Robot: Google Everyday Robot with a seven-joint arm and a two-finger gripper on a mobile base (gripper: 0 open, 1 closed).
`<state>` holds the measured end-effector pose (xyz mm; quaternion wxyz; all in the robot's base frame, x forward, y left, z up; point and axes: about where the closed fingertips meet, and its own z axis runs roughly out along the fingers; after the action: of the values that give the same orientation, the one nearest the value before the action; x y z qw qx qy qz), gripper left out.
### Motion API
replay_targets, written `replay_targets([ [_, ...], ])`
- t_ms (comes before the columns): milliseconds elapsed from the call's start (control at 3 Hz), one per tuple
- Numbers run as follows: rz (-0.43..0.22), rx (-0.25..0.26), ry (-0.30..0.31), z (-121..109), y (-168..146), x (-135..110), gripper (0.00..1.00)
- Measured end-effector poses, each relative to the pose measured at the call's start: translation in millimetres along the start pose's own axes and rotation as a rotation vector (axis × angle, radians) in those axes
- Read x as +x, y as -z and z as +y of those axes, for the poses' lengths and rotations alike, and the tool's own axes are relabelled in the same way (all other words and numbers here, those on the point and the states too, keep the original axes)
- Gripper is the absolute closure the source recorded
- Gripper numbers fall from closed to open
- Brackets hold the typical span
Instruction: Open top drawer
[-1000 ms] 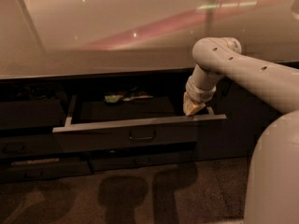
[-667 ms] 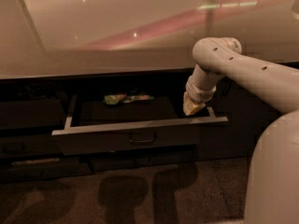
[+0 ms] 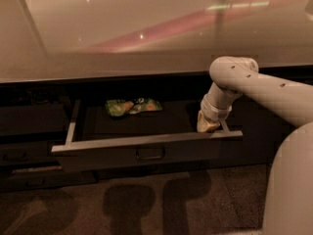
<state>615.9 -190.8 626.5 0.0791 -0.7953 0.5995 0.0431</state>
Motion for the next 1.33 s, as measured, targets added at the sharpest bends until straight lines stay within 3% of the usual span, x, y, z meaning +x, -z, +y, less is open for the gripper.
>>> replay_targets([
  [333, -0.01, -0.017, -0.004, 12.4, -10.5, 0.2, 1.0],
  [667, 0.009, -0.02, -0.014, 14.9, -5.5, 1.3, 0.81],
  [1333, 0.1, -0.052, -0.04, 52.2, -5.3, 12.1, 0.35],
])
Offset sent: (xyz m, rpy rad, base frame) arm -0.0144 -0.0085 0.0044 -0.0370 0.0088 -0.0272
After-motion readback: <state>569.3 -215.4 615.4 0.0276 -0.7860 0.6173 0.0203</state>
